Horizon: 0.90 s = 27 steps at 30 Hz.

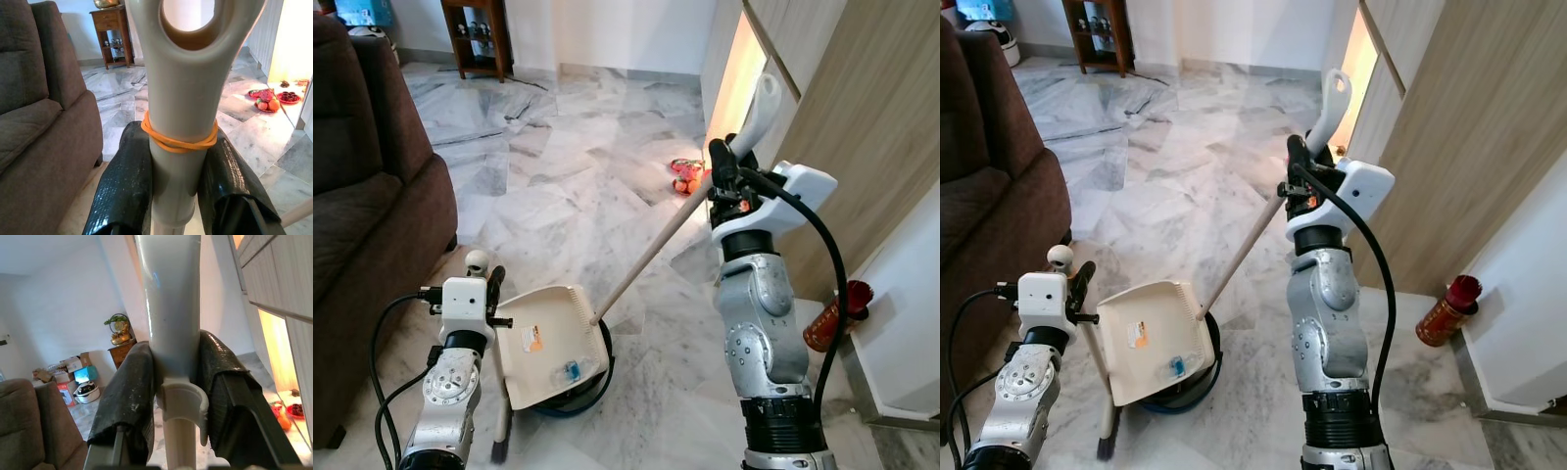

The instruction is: Sweep floor

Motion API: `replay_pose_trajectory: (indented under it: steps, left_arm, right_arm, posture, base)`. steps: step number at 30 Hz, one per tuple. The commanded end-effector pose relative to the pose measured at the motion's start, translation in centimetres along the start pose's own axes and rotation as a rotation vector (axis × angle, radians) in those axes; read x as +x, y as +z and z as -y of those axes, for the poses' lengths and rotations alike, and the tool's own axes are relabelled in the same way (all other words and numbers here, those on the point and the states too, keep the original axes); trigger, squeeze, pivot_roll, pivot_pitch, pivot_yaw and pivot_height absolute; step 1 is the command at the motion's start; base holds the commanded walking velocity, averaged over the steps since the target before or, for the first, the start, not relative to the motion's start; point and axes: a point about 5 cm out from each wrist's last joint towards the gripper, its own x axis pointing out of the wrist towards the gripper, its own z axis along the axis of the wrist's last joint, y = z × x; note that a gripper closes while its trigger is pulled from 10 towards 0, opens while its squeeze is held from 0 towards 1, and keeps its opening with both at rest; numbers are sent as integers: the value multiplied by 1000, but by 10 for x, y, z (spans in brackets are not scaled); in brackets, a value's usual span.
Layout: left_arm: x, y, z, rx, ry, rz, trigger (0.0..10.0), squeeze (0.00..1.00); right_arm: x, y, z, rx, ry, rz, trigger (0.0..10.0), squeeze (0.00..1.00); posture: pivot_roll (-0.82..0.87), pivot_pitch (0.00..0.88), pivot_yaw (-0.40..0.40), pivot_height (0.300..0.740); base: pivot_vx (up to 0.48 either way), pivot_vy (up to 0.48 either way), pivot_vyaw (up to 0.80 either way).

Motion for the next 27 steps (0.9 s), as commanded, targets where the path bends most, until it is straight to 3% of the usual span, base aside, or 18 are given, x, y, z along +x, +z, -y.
replay_pose_trajectory:
  steps: [1,7,14,19,27]
  left_arm:
    - [4,11,3,-7,-9,64,10000,0]
    - [4,11,4,-8,-11,63,10000,0]
    - [4,10,5,-10,-19,59,10000,0]
    - [4,10,6,-24,-26,54,10000,0]
    - [5,10,7,-25,-32,51,10000,0]
  right_arm:
    - [3,24,-15,7,49,135,10000,0]
    - [1,30,-24,-44,64,185,10000,0]
    - [0,24,-28,-23,72,152,10000,0]
    - [0,17,-25,6,50,108,10000,0]
    - [2,11,-12,-1,-34,65,10000,0]
  posture:
    - [77,46,-48,740]
    - [76,44,-49,740]
    - [78,40,-50,740]
    - [77,36,-48,740]
    - [78,33,-46,740]
  base:
    - [0,0,0]
    - [0,0,0]
    - [0,0,0]
    - [0,0,0]
    - [0,394,0]
